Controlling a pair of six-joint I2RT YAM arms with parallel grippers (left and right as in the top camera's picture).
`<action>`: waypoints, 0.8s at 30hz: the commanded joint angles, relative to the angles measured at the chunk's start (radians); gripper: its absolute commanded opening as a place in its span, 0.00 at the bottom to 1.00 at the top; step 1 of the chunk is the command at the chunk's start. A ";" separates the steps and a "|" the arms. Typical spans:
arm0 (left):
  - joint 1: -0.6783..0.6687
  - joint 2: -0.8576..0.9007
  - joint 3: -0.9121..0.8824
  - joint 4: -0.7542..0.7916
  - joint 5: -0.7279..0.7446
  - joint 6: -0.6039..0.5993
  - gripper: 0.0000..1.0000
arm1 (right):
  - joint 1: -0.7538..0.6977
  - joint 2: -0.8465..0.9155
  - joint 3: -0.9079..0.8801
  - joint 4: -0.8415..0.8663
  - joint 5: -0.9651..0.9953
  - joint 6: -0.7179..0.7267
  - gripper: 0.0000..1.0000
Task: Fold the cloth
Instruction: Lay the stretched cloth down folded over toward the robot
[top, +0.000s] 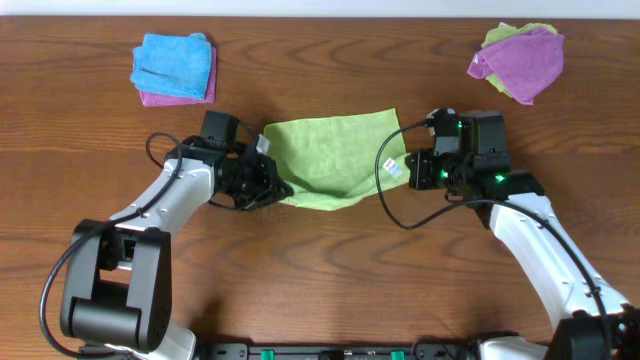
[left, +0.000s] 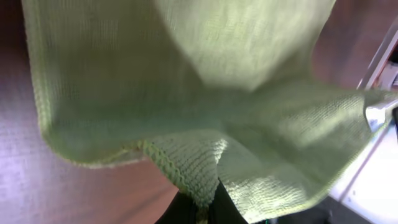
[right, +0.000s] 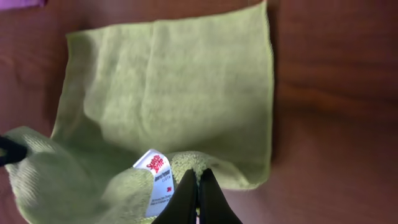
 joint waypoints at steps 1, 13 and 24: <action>0.002 -0.006 0.005 0.045 -0.061 -0.071 0.06 | 0.005 0.015 -0.002 0.031 0.042 0.022 0.01; 0.002 -0.006 0.006 0.243 -0.264 -0.148 0.06 | 0.005 0.160 0.002 0.239 0.042 0.040 0.01; 0.002 -0.002 0.006 0.386 -0.405 -0.167 0.06 | 0.009 0.267 0.072 0.330 0.066 0.047 0.01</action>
